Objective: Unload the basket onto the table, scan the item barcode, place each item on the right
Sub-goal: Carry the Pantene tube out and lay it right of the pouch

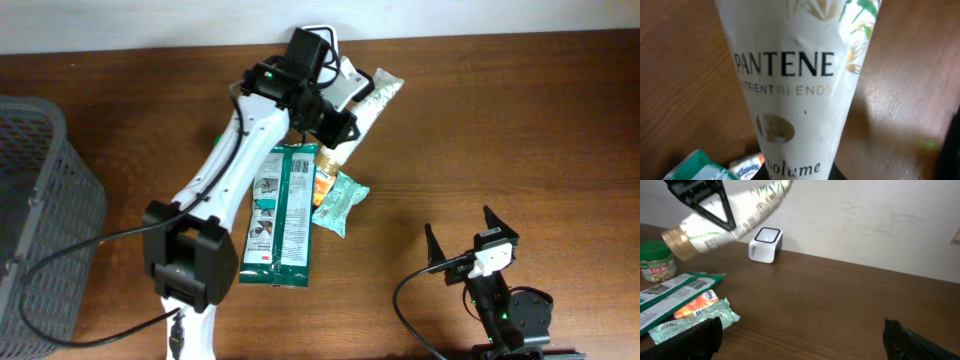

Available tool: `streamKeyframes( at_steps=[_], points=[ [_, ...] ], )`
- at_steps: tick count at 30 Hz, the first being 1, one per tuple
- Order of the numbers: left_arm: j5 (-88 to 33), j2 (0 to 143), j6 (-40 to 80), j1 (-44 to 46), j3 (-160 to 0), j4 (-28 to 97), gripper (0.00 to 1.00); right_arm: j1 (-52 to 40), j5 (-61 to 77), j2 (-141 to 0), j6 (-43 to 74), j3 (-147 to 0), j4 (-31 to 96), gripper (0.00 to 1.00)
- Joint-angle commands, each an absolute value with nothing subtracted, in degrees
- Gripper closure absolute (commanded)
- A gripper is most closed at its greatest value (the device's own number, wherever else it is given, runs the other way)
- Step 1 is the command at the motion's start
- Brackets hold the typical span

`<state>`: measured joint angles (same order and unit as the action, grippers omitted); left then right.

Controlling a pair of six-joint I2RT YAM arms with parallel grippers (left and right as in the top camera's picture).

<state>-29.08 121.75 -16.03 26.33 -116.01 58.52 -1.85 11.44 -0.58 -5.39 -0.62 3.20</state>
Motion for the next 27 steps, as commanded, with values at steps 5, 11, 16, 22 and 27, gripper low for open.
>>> streamKeyframes(
  at_steps=[5, 11, 16, 22, 27],
  points=[
    [-30.2, 126.85, -11.33, 32.03, -117.14, 57.6, 0.94, -1.48, 11.6, -0.21, -5.58, -0.32, 3.49, 0.02],
    [-26.02, 127.74, -11.14, 36.32, -117.14, 57.76, 0.92, -1.48, 11.6, -0.21, -5.56, -0.32, 3.49, 0.02],
    [-25.91, 129.49, -9.02, 36.6, -117.14, 57.71, 0.92, -1.48, 11.6, -0.21, -5.56, -0.32, 3.49, 0.01],
    [-25.89, 132.29, -9.02, 36.75, -117.14, 57.47, 0.7, -1.48, 11.6, -0.21, -5.56, -0.32, 3.49, 0.02],
    [-25.87, 131.96, -8.19, 36.73, -117.4, 57.69, 0.01, -1.48, 11.6, -0.21, -5.56, -0.32, 3.49, 0.02]
  ],
)
